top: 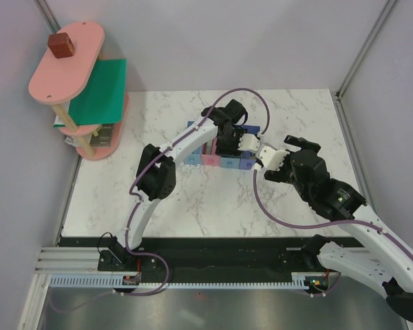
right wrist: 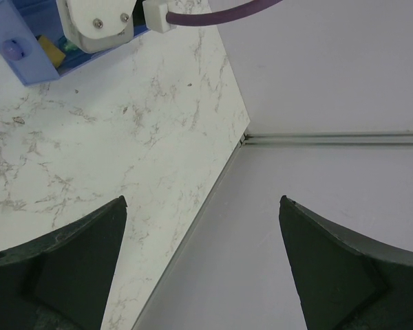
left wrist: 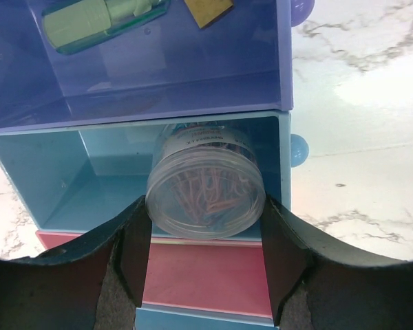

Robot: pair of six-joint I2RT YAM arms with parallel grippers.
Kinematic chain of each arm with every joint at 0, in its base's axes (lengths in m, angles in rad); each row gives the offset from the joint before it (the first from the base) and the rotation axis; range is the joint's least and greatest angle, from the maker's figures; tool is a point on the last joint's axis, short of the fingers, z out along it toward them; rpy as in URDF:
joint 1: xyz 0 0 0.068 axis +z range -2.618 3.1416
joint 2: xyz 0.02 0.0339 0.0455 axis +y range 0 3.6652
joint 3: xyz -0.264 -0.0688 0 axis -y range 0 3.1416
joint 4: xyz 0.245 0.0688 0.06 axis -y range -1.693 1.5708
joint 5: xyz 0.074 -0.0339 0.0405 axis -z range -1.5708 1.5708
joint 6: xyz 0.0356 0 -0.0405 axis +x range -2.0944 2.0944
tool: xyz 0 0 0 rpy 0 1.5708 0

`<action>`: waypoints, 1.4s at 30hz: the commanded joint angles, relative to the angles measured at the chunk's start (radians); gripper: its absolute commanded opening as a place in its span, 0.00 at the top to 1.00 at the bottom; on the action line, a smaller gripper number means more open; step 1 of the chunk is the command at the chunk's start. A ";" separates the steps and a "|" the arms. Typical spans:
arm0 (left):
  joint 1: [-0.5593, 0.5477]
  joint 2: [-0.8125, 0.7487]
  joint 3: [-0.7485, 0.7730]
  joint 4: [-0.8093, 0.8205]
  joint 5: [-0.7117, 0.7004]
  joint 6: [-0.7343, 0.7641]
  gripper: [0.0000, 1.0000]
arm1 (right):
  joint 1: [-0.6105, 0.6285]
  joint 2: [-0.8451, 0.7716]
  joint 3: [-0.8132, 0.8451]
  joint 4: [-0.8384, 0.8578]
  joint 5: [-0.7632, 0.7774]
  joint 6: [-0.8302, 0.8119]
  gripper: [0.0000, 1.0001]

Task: Sort the stationery into containers
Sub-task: Move the storage box to the center of the board.

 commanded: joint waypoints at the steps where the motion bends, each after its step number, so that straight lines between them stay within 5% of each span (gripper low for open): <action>1: -0.032 -0.074 0.026 -0.089 0.063 -0.006 0.98 | -0.001 -0.012 0.036 0.011 -0.003 0.025 0.02; 20: -0.054 0.050 0.150 -0.071 0.023 -0.064 0.98 | -0.003 -0.021 0.039 -0.006 -0.008 0.031 0.02; 26: -0.054 0.072 0.150 -0.068 -0.001 -0.070 0.78 | -0.003 -0.015 0.039 -0.001 -0.015 0.033 0.02; 33: -0.052 0.072 0.147 -0.029 -0.021 -0.087 0.36 | -0.004 -0.018 0.035 -0.003 -0.014 0.034 0.02; 42: -0.052 0.055 0.147 0.014 -0.036 -0.109 0.20 | -0.004 -0.024 0.030 -0.006 -0.017 0.036 0.02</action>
